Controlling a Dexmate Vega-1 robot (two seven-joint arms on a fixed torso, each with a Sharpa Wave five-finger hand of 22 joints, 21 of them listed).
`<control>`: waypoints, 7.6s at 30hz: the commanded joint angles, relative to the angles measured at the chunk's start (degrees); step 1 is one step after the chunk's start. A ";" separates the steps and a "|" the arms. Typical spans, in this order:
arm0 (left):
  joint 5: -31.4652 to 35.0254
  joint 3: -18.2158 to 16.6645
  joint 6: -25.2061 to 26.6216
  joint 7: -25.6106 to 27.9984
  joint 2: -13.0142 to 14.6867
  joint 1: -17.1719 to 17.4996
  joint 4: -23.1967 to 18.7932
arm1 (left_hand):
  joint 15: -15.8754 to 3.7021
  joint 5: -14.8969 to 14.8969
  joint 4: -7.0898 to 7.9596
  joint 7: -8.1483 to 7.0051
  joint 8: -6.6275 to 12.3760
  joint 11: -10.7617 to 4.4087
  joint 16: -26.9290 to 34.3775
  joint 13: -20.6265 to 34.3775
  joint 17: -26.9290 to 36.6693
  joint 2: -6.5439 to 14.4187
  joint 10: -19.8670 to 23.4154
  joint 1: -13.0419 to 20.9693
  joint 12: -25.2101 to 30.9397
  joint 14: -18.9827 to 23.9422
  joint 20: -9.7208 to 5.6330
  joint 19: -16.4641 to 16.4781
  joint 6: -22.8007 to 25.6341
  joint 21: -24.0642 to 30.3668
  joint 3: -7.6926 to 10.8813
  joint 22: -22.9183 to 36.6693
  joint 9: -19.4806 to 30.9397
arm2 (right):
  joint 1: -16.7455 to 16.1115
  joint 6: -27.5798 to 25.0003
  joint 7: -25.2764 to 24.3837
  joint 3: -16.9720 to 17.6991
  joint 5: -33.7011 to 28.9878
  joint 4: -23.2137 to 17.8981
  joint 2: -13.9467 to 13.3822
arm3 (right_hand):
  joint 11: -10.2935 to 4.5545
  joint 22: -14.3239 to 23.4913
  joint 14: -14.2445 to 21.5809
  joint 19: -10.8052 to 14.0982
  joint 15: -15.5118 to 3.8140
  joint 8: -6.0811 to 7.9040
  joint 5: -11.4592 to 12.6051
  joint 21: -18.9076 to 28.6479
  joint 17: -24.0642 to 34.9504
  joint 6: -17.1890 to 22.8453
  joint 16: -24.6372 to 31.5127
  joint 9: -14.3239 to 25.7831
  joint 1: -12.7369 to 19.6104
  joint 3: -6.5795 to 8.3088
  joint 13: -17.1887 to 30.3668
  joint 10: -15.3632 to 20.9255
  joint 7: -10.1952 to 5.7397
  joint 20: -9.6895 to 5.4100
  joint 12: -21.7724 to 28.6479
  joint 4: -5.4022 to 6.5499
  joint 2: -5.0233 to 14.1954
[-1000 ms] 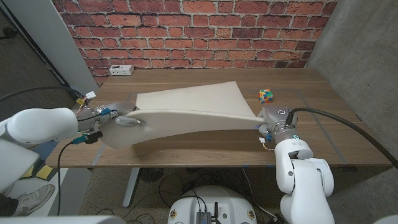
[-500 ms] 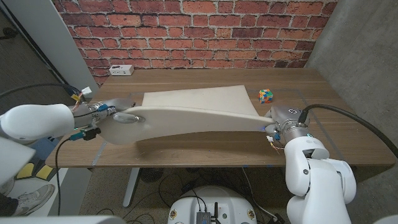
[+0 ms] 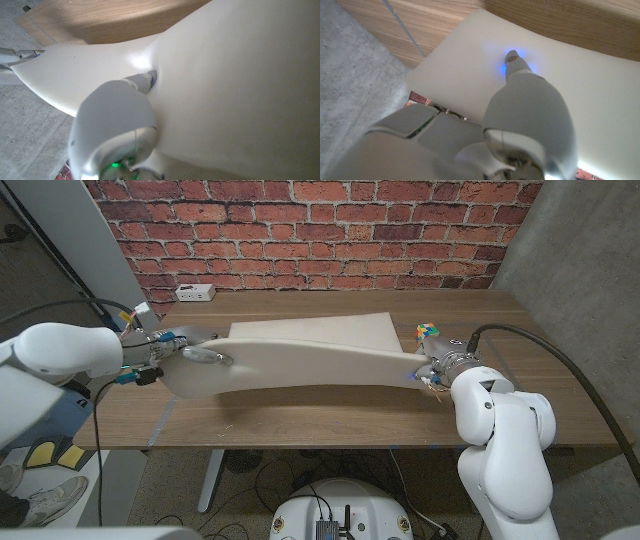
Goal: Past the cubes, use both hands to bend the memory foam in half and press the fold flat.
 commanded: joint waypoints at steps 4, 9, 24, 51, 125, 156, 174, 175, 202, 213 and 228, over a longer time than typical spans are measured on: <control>-11.12 15.08 -0.09 0.07 13.07 -16.04 12.01 | 0.12 0.17 0.50 2.19 -0.55 -4.15 0.26 0.37 0.28 1.09 6.18 -0.22 2.74 0.34 -0.11 0.43 1.81 0.47 1.33 -0.04 0.09 | 17.60 -0.44 13.32 0.47 7.09 9.46 -5.95 | -0.19 0.13 -0.48 -0.27 -9.49 -0.12 -0.04 0.39 0.02 -0.09 -0.32 0.51 0.62 0.13 0.41 -0.27 0.69 -3.27 -0.41 0.37 0.29; -14.23 17.64 -0.56 1.37 15.54 -18.34 13.85 | 0.19 0.15 0.41 2.25 -0.61 -4.11 0.18 0.39 0.29 1.08 6.19 -0.26 2.68 0.14 -0.11 0.46 1.89 0.64 1.43 -0.06 0.21 | 20.95 -1.77 15.34 -0.56 8.13 10.87 -8.05 | -0.05 0.13 -0.48 -0.28 -9.54 -0.10 -0.08 0.43 0.09 -0.07 -0.33 0.71 0.66 0.09 0.49 -0.34 0.75 -3.25 -0.52 0.43 0.32; -20.68 20.36 -4.68 3.54 20.33 -20.23 15.71 | 0.24 0.08 0.10 2.73 -0.89 -3.82 0.37 0.49 0.35 1.16 6.41 -0.30 2.61 0.54 -0.23 0.77 1.96 1.25 1.80 -0.09 0.56 | 22.73 -4.72 19.57 -1.31 7.13 8.46 -11.23 | 0.06 0.12 -1.14 -0.56 -9.55 -0.24 -0.24 0.52 0.04 -0.24 -0.91 1.31 0.78 0.04 0.92 0.45 1.20 -3.35 -0.51 0.77 0.43; -15.92 6.05 -6.42 1.67 12.59 -9.84 8.72 | 0.26 -0.03 -0.08 2.50 -1.29 -3.93 0.42 0.69 0.43 1.12 6.60 -0.67 2.32 0.45 0.01 0.04 2.41 1.92 2.18 -0.15 1.17 | 20.57 -4.14 22.75 -1.94 6.10 1.23 -12.90 | 0.07 0.08 -1.59 -0.60 -9.55 -0.25 -0.44 0.81 0.06 -0.11 -1.52 2.24 1.13 0.13 1.62 0.12 1.23 -3.35 -1.13 1.24 0.65; -25.46 38.04 -0.95 7.92 19.03 -39.52 25.20 | 0.96 -0.21 -1.06 3.20 -3.57 -3.59 0.54 -0.97 0.41 1.16 6.49 -1.28 -0.49 0.23 -0.17 -0.89 2.68 3.67 3.21 -0.30 0.80 | 54.15 -11.96 11.34 -16.37 30.19 33.85 -24.66 | 0.57 -0.02 -0.11 0.15 -9.67 -0.84 -1.32 1.97 1.33 0.32 -1.35 3.62 2.58 0.82 3.38 1.28 2.36 -2.69 -1.70 1.52 0.77; -19.01 55.45 -0.42 8.28 6.78 -58.68 40.42 | 1.50 -0.30 -1.19 3.50 -4.50 -3.33 0.54 -0.32 0.55 1.26 6.17 -1.49 -0.96 -0.07 0.70 -0.65 2.18 4.61 3.46 -0.33 1.14 | 63.93 -11.95 -18.03 -28.10 46.62 51.37 -25.51 | 1.43 -0.09 0.83 0.95 -9.43 -1.15 -1.49 2.70 1.25 -0.29 -1.86 4.30 2.61 1.83 3.58 1.48 3.04 -2.05 -2.29 2.08 0.95; -13.61 59.27 1.96 14.92 1.82 -61.88 41.89 | 1.67 -0.37 -1.17 3.65 -5.39 -3.19 0.50 -0.88 0.55 1.25 5.90 -1.64 -1.74 -0.42 0.54 -0.54 1.68 4.99 3.67 -0.39 0.96 | 63.80 -10.66 -36.39 -32.53 49.77 55.49 -26.09 | 2.65 -0.21 2.17 2.11 -9.29 -1.70 -1.60 3.32 0.95 -0.21 -2.09 3.75 2.57 2.55 2.80 1.78 3.33 -1.29 -2.91 2.17 0.73; -13.31 59.40 2.06 15.45 1.62 -61.88 41.89 | 1.63 -0.37 -1.17 3.67 -5.39 -3.13 0.50 -0.93 0.54 1.25 5.85 -1.65 -1.81 -0.42 0.51 -0.57 1.78 5.00 3.68 -0.40 0.94 | 63.48 -10.54 -37.95 -32.49 49.88 55.54 -26.07 | 2.65 -0.22 2.24 2.17 -9.34 -1.73 -1.61 3.35 0.94 -0.20 -2.10 3.71 2.61 2.59 2.74 1.85 3.38 -1.19 -2.93 2.11 0.67; -2.68 65.19 4.07 23.57 -4.76 -65.96 46.69 | 1.74 -0.48 -1.27 3.62 -6.25 -3.17 0.46 -1.64 0.42 1.16 6.19 -1.91 -2.67 -0.69 0.56 -0.97 2.26 5.32 4.02 -0.45 0.57 | 59.47 -12.40 -52.40 -31.37 54.50 54.55 -25.50 | 5.45 -0.41 -8.62 2.11 -6.45 -7.66 1.89 1.84 -4.11 -44.01 -7.59 0.23 -10.52 -2.41 -0.94 -20.76 1.40 3.88 -14.78 5.77 -5.89; -0.63 66.00 3.73 25.49 -7.09 -67.27 49.59 | 1.66 -0.50 -1.47 3.75 -6.34 -3.40 0.51 -1.59 0.34 1.12 6.56 -1.97 -2.78 -0.51 0.27 -0.63 2.68 5.62 4.25 -0.48 0.72 | 53.35 -12.61 -71.21 -25.30 61.44 54.71 -21.98 | 11.98 -0.47 -27.83 -6.03 1.11 -6.81 4.64 -3.94 -7.03 -68.52 -7.97 0.10 -18.29 -6.82 -2.74 -43.53 7.89 7.14 -16.89 8.41 -7.52; 5.05 69.31 5.01 27.50 -9.58 -70.08 52.04 | 1.75 -0.58 -1.70 3.80 -6.46 -3.28 0.46 -1.44 0.28 1.07 6.73 -2.14 -3.03 -0.47 -0.03 -0.54 3.07 5.91 4.50 -0.51 1.08 | 50.44 -4.09 -97.52 -23.94 64.25 61.50 -19.37 | 16.09 -0.86 -43.33 -20.99 7.32 -6.15 5.03 -14.03 -10.77 -76.30 -8.15 0.27 -20.65 -9.38 -4.50 -56.75 7.19 14.05 -16.83 8.78 -8.57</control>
